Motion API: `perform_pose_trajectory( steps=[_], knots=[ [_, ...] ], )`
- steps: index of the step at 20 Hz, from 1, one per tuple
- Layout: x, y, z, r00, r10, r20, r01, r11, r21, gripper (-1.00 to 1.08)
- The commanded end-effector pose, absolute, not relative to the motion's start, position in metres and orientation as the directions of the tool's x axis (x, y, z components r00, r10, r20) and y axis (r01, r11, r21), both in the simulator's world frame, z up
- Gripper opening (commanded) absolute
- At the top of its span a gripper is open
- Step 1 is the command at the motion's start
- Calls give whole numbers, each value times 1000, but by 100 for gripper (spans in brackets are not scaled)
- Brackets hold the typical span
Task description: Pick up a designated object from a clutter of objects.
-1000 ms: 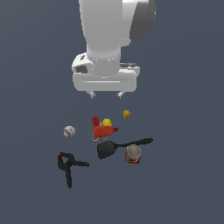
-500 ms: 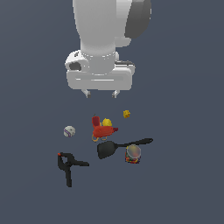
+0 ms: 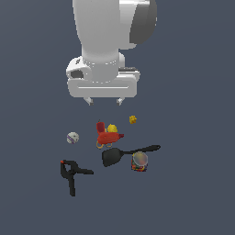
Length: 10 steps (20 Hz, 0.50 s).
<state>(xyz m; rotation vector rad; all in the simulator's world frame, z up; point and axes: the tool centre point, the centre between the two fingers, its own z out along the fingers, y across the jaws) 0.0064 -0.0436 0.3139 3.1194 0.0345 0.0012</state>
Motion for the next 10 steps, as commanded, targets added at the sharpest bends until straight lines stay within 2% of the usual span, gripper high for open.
perform_pose_trajectory(
  steps=[1,10],
  knots=[
    [12,-47,310,999,44,-1,44,-999,22,100],
    [47,-68,285,984,177,-5,177,-984,23,100]
  ],
)
